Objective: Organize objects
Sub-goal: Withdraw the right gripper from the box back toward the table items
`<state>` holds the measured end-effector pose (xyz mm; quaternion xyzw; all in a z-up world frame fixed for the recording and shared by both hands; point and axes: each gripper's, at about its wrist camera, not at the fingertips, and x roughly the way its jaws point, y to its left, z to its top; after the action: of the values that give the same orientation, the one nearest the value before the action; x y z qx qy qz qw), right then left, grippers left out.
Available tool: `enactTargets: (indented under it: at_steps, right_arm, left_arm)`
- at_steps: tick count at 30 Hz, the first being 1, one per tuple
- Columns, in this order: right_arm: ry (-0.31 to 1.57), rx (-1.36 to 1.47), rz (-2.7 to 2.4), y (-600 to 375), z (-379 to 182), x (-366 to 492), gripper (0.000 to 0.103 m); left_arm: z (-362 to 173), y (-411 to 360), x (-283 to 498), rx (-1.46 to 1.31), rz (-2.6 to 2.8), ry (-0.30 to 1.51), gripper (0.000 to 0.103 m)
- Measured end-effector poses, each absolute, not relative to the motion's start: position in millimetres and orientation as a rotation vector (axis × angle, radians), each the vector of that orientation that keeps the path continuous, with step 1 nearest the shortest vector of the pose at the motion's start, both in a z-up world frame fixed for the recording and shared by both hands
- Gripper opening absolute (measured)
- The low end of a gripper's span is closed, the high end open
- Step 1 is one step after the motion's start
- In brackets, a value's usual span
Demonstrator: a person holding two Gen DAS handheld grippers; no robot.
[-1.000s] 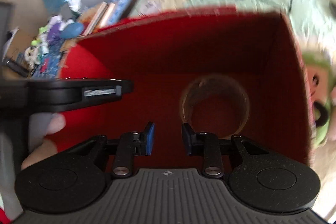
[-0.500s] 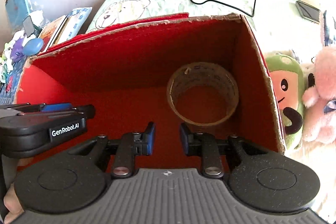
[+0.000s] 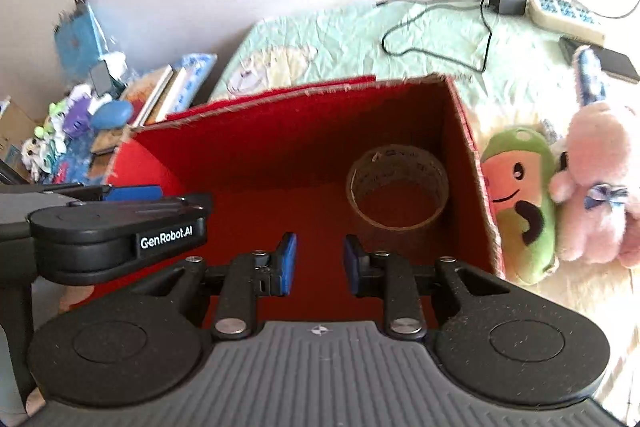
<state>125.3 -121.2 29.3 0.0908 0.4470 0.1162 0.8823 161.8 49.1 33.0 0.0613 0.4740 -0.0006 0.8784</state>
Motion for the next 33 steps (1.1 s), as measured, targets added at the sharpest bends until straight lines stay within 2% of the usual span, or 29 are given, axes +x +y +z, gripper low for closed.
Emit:
enactTargets:
  at_steps: [13, 22, 33]
  right_arm:
    - [0.815, 0.249, 0.232, -144, 44, 74, 0.027]
    - [0.800, 0.253, 0.242, -155, 45, 48, 0.027]
    - [0.788, 0.195, 0.269, -160, 46, 21, 0.028]
  left_arm:
    - [67, 32, 101, 0.163, 0.027, 0.915, 0.055]
    - [71, 23, 76, 0.183, 0.045, 0.913, 0.056]
    - [72, 11, 51, 0.205, 0.062, 0.920, 0.064]
